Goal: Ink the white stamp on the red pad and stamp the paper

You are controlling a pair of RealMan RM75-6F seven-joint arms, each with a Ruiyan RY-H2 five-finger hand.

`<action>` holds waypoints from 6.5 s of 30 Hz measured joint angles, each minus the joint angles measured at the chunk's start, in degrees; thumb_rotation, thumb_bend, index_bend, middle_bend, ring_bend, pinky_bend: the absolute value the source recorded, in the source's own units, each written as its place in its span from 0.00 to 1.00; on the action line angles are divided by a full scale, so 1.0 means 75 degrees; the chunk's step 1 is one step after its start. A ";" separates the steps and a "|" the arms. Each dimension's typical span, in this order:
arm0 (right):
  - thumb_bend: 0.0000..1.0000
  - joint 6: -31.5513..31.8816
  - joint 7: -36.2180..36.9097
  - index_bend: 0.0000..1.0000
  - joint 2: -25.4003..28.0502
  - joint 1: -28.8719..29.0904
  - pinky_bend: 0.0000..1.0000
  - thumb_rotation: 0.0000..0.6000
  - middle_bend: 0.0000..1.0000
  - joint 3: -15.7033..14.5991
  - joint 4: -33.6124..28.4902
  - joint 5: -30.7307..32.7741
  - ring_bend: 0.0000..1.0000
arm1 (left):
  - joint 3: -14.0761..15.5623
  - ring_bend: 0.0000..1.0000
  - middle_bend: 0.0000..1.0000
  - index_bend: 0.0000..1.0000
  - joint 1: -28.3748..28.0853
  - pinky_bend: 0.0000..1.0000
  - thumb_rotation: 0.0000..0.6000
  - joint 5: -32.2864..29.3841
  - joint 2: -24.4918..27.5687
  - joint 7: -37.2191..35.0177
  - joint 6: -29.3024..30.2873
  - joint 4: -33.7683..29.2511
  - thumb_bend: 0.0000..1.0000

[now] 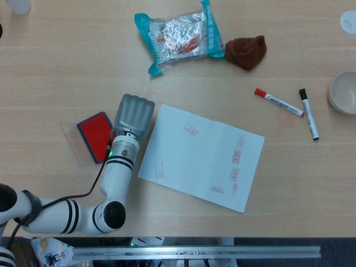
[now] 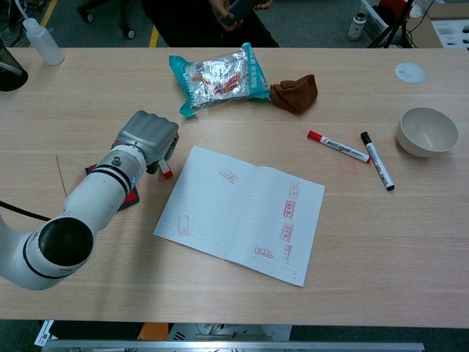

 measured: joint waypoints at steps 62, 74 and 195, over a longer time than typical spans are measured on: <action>0.20 -0.0162 -0.0472 0.24 -0.0080 0.0188 0.32 1.00 0.36 -0.0023 -0.0380 -0.0204 0.29 | 0.2076 1.00 1.00 0.63 0.1322 1.00 1.00 0.3505 0.2024 -0.0878 -0.0102 -0.0291 0.26; 0.20 -0.0135 -0.0474 0.24 -0.0069 0.0155 0.32 1.00 0.36 -0.0027 -0.0369 -0.0150 0.29 | 0.1857 1.00 1.00 0.63 0.1489 1.00 1.00 0.3542 0.1774 -0.0721 -0.0385 0.0077 0.26; 0.20 -0.0138 -0.0063 0.24 -0.0117 0.0009 0.32 1.00 0.36 0.0011 0.0094 0.0139 0.29 | 0.1217 1.00 1.00 0.64 0.0933 1.00 1.00 0.3400 -0.0255 0.1506 -0.0668 -0.0170 0.26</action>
